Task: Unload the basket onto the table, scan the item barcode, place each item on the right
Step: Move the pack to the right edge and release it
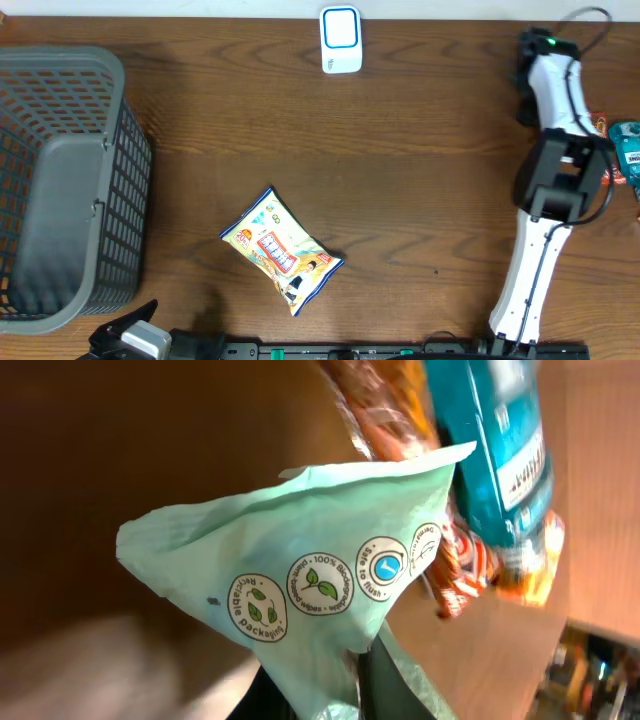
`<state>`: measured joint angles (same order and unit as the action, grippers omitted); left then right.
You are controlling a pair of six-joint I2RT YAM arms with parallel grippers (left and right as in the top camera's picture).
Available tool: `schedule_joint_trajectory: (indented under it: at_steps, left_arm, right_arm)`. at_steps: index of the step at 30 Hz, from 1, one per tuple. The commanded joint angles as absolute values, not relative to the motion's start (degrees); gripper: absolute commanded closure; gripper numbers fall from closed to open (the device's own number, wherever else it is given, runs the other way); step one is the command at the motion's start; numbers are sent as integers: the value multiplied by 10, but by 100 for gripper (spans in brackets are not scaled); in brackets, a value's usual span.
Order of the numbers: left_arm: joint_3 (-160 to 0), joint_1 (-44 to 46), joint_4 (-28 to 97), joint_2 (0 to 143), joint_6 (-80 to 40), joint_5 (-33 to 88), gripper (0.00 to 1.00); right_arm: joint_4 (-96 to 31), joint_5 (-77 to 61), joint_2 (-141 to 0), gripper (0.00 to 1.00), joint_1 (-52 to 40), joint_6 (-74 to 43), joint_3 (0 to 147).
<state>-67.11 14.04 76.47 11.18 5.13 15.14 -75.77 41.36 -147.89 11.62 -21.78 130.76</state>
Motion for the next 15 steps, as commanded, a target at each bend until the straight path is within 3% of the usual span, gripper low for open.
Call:
schedule_joint_trajectory:
  at_steps: [1, 2, 3, 4, 5, 11, 15]
  left_arm:
    - [-673, 140, 763, 110, 53, 158, 2]
    - [-673, 140, 763, 110, 53, 158, 2]
    - [-673, 140, 763, 110, 53, 159, 2]
    - [-673, 140, 763, 110, 53, 158, 2]
    - [-673, 140, 763, 110, 53, 158, 2]
    - [-673, 140, 763, 110, 53, 159, 2]
    - [-673, 140, 763, 110, 53, 158, 2]
  right_arm:
    - [-773, 429, -1460, 93, 142, -315, 1305]
    - [-775, 429, -1456, 80, 147, -315, 1306]
    - [-778, 430, -1451, 55, 150, -314, 1308]
    - [-781, 430, -1445, 15, 150, -308, 1312]
    - [-782, 432, -1436, 1, 150, -297, 1318]
    - [-787, 363, -1350, 1, 116, -293, 1327]
    - [-792, 105, -1297, 1, 80, -287, 1327]
